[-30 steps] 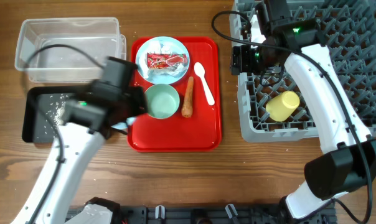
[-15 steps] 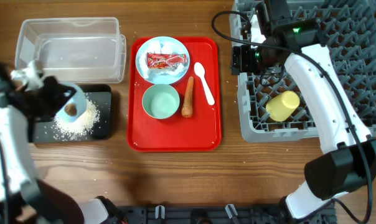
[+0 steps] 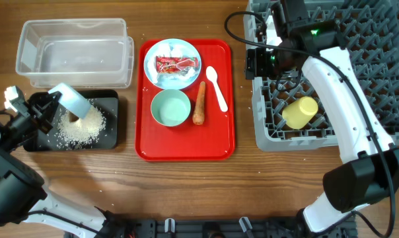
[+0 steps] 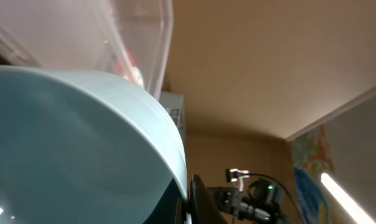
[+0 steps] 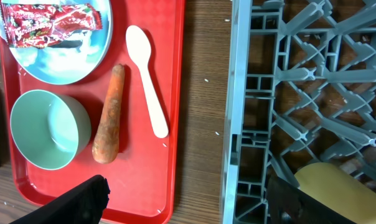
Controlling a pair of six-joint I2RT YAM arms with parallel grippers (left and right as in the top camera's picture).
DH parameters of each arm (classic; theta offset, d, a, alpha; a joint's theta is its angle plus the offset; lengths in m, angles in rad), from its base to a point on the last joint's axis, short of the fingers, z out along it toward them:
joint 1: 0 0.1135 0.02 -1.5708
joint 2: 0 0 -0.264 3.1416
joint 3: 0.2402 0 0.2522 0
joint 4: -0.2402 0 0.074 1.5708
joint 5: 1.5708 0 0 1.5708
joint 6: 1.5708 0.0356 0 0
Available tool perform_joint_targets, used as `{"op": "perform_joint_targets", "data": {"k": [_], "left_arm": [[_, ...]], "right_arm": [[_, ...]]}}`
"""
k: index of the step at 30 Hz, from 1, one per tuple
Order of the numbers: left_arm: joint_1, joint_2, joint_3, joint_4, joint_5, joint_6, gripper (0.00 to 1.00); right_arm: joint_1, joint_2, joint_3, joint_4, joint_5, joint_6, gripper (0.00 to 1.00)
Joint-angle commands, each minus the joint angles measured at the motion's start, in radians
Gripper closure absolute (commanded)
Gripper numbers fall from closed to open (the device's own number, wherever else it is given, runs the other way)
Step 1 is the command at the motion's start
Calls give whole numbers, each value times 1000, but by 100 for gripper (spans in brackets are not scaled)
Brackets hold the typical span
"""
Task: Sort waste into correct bins and load items into the dishwasher rack
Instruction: 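Tip the light-blue bowl over the black tray to dump the scrap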
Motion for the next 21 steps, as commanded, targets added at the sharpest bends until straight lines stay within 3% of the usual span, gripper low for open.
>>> {"op": "perform_joint_targets", "data": {"k": [1,9,15,17,21], "left_arm": [[8,-2,8,-2,92,3,96],[2,-21,8,-39,92,6,96],[-80,-169,9,-88,86,17,96],[-126,-242,9,-87,48,16,96],[-249,-414,9,-87,-169,-41,96]], "right_arm": [[2,13,8,-1,10,-11,16],[2,13,8,-1,10,-12,16],[2,13,8,-2,10,-12,16],[2,13,8,-5,10,-11,16],[2,13,8,-8,10,-12,16]]}}
